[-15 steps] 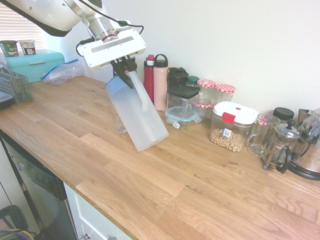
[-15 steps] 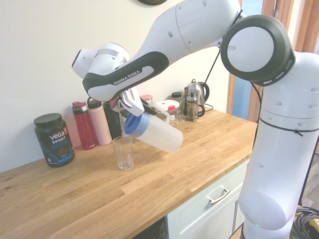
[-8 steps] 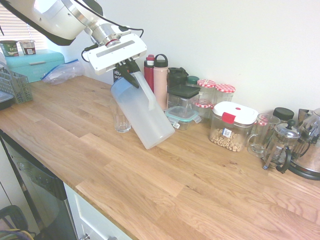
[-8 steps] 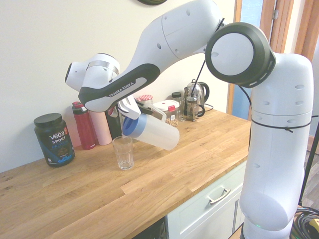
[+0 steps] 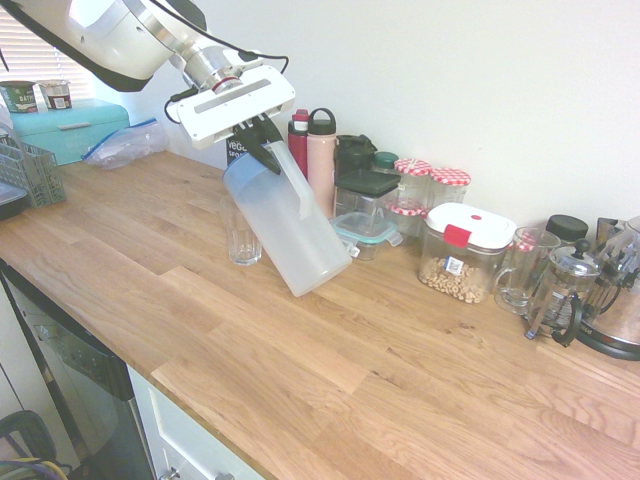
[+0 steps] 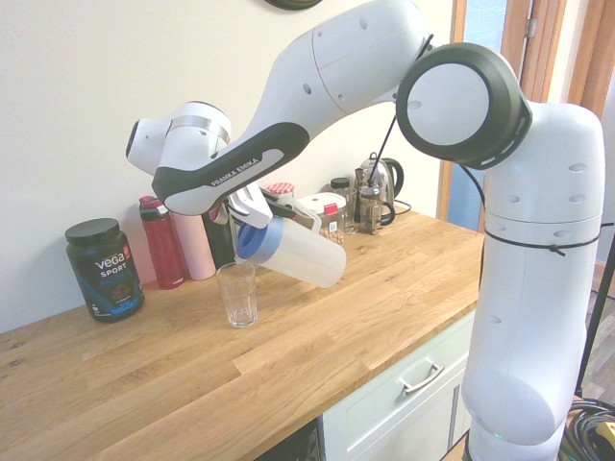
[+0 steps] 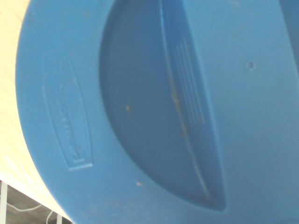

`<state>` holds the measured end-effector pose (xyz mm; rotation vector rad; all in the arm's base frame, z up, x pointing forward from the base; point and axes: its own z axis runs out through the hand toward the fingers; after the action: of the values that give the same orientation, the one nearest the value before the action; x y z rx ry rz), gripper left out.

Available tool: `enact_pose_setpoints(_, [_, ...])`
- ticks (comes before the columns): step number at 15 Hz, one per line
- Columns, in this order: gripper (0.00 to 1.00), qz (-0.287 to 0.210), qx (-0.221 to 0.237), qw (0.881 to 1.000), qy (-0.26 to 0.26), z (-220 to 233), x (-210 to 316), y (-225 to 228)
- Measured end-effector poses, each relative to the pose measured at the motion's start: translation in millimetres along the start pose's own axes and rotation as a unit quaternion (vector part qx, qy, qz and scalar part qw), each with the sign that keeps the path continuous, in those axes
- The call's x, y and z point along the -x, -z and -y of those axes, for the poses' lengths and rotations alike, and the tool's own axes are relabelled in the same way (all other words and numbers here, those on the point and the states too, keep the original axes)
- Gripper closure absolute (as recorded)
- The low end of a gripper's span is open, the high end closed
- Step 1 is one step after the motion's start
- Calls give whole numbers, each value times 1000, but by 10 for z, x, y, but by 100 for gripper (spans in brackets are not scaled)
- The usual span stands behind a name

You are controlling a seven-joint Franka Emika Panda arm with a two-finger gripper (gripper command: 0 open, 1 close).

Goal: Pour me some water

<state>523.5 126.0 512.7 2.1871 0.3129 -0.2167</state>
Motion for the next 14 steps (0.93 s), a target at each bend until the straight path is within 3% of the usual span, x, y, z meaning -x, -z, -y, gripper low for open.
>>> enact_pose_setpoints(3, [100,-26,-65,997,-33,-511,327,55])
enact_pose_setpoints(6, [100,-53,-154,983,-85,-1288,893,-223])
enact_pose_setpoints(9, [100,-65,-244,956,-152,-1801,1258,-944])
enact_pose_setpoints(14, [100,-63,-354,896,-262,-1943,1373,-1983])
